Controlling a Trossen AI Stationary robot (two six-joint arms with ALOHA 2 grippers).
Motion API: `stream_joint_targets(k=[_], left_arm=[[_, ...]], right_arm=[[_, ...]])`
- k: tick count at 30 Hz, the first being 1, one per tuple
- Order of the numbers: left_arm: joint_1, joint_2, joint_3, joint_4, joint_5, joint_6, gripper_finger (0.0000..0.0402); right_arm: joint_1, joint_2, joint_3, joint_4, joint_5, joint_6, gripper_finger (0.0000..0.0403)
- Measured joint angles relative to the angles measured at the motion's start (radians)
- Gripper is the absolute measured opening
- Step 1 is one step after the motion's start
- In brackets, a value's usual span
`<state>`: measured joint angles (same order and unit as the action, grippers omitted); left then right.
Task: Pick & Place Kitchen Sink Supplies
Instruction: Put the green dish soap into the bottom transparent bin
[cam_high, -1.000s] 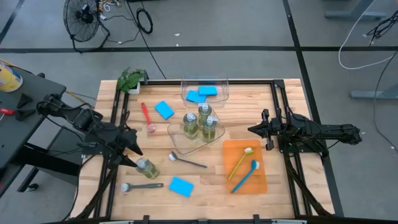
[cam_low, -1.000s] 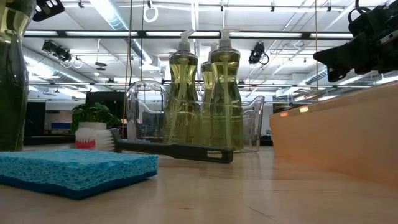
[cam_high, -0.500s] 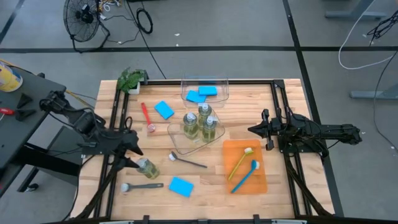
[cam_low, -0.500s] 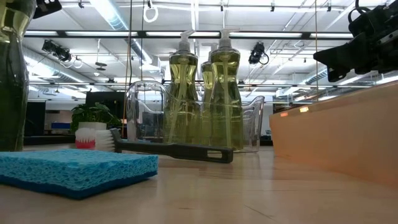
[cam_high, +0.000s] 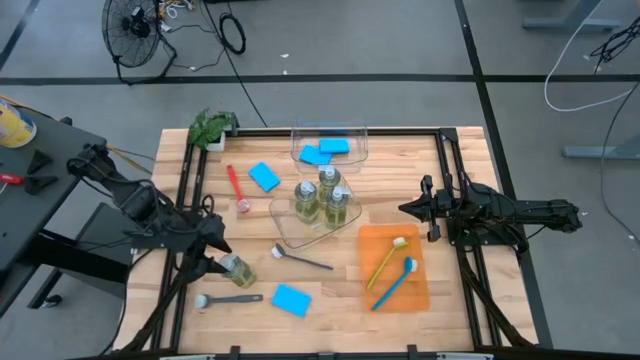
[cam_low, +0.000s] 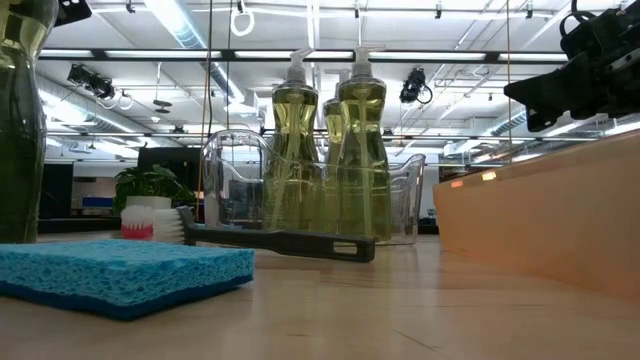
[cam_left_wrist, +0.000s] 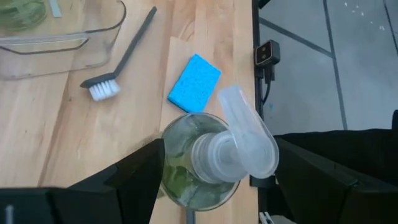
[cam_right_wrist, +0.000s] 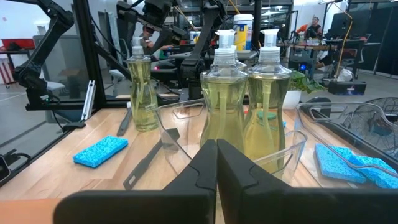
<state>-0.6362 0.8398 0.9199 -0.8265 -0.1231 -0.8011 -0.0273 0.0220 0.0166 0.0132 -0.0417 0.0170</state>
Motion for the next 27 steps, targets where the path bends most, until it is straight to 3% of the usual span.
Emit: stream_joint_targets(k=[19,27], left_arm=[[-0.014,0.003,0.0,0.003,-0.145,-0.028,0.0295],[-0.014,0.012,-0.002,0.005,-0.154,-0.029,0.0286]], right_arm=[[0.0,0.0,0.0,0.0,0.0,0.0,0.0007],[0.0,0.0,0.0,0.0,0.0,0.0,0.0007]])
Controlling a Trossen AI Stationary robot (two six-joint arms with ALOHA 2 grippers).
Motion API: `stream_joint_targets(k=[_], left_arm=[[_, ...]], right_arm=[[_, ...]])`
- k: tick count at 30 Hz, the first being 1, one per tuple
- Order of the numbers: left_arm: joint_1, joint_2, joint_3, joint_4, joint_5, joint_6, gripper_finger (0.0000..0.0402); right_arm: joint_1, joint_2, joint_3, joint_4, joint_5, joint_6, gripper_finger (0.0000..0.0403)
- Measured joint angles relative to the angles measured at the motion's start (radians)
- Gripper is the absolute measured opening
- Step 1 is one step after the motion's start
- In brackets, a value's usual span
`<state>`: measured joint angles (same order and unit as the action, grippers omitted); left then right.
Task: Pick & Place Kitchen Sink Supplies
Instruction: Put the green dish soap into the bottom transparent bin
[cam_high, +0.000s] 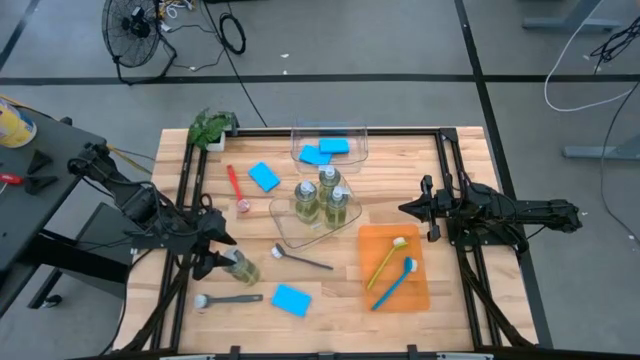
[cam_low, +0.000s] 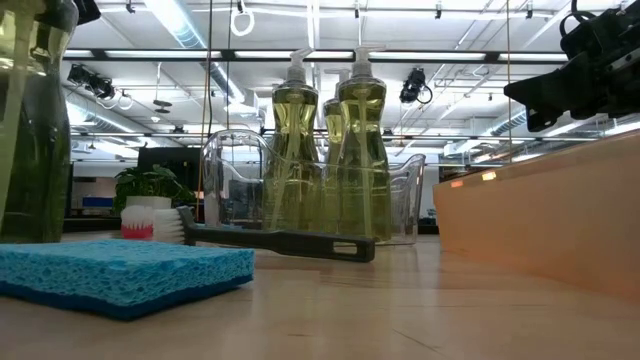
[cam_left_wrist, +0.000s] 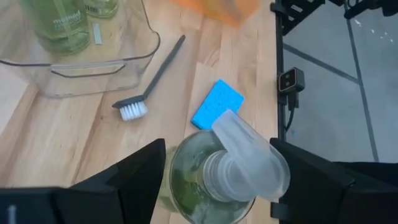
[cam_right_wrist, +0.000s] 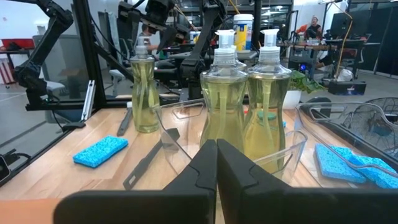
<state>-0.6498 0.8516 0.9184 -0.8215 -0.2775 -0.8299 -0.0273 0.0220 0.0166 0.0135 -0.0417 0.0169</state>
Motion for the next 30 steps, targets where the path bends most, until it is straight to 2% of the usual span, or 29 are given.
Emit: stream_joint_targets(k=[18,27,30], left_arm=[[0.001,-0.001,0.0,0.029,-0.022,0.048,0.0113],[0.0,-0.001,0.0,0.059,0.016,0.061,0.0076],[0.001,-0.002,0.0,0.063,0.026,0.062,0.0075]], right_arm=[[0.0,0.0,0.0,0.0,0.0,0.0,0.0007],[0.0,0.0,0.0,0.0,0.0,0.0,0.0007],[0.0,0.0,0.0,0.0,0.0,0.0,0.0007]])
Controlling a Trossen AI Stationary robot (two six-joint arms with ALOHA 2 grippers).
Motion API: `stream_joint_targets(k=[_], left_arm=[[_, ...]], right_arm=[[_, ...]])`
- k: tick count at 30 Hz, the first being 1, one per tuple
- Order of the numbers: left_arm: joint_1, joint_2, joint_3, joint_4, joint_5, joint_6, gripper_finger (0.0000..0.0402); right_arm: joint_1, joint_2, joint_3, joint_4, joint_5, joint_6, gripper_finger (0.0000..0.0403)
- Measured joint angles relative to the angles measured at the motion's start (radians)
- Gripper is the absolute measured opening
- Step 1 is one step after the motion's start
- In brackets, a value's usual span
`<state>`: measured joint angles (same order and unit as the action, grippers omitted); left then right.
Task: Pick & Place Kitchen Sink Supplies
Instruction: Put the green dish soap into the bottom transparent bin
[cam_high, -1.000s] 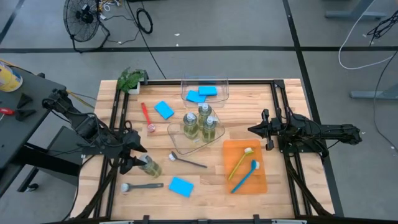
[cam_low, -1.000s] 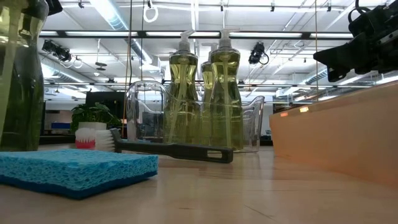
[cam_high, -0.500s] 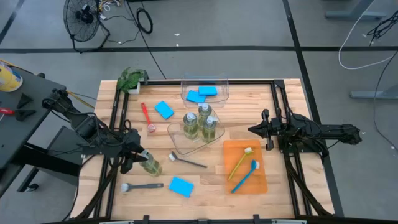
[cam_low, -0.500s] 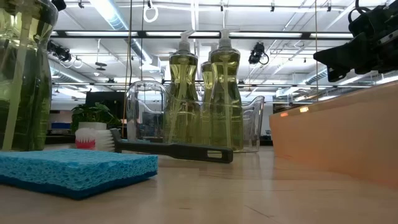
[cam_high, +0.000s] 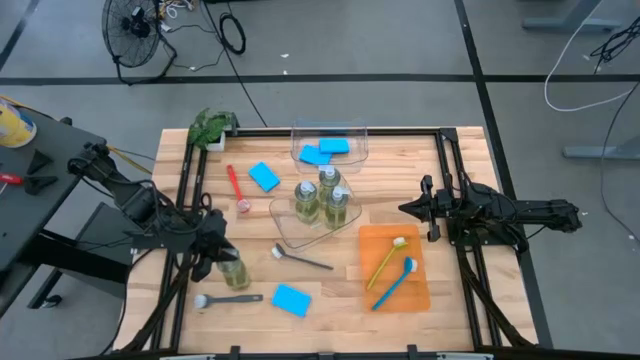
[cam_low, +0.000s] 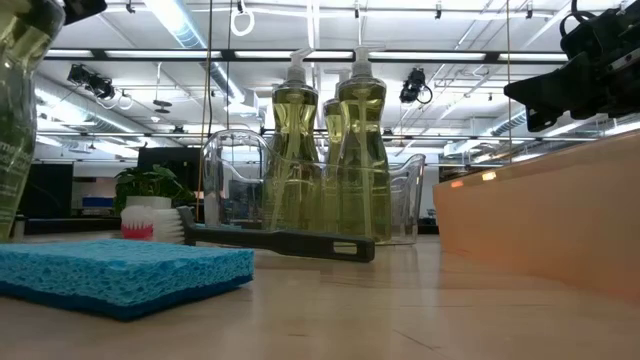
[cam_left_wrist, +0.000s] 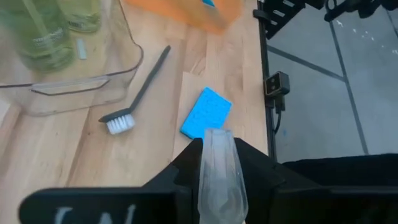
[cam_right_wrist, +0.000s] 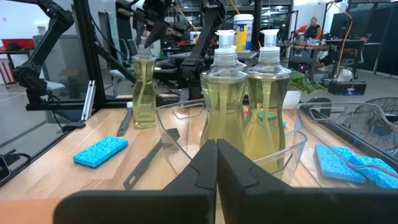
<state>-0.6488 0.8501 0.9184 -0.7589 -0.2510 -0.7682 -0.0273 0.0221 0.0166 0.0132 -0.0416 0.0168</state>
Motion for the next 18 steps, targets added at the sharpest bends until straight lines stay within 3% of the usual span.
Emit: stream_joint_targets(k=[9,18], left_arm=[[0.0,0.003,0.028,-0.018,0.001,-0.004,0.0075],[0.003,0.002,0.132,-0.096,-0.081,0.109,0.0075]], right_arm=[[0.0,0.0,0.0,0.0,0.0,0.0,0.0007],[0.0,0.0,0.0,0.0,0.0,0.0,0.0007]])
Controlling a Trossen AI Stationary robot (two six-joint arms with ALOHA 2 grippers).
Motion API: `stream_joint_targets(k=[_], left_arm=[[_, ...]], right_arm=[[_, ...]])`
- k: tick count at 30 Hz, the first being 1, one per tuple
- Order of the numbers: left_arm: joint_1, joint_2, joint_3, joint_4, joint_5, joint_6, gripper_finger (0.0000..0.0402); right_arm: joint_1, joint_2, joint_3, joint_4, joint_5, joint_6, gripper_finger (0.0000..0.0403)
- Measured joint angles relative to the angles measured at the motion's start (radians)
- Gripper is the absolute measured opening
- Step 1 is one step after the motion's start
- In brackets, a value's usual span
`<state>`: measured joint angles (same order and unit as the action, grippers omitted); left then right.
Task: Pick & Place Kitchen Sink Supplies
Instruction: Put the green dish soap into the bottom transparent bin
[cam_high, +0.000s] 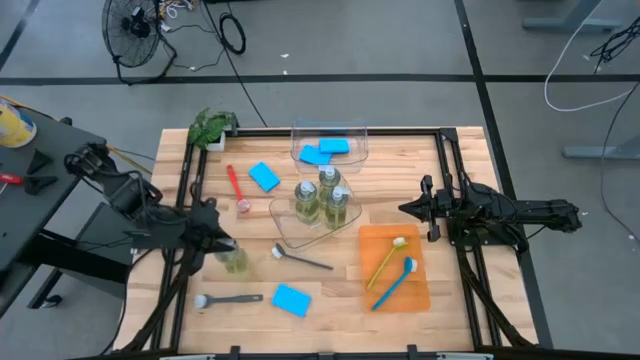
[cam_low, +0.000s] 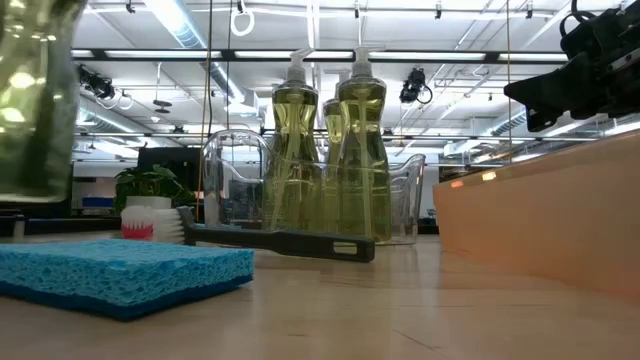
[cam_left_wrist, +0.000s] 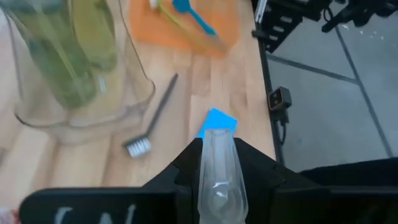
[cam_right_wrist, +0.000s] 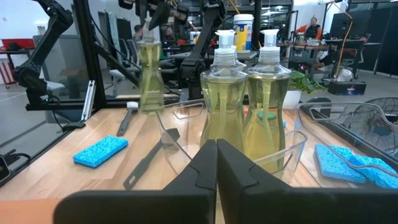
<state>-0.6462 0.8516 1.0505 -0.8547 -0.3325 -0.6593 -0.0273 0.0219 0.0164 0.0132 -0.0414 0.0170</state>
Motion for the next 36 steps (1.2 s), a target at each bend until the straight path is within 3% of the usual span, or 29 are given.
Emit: stream_joint_targets(k=[13,36], left_arm=[[0.111,0.054,0.1,0.009,-0.009,0.273,0.0075],[0.401,0.222,0.313,0.059,0.201,0.59,0.0075]], right_arm=[[0.0,0.0,0.0,0.0,0.0,0.0,0.0007],[0.0,0.0,0.0,0.0,0.0,0.0,0.0007]])
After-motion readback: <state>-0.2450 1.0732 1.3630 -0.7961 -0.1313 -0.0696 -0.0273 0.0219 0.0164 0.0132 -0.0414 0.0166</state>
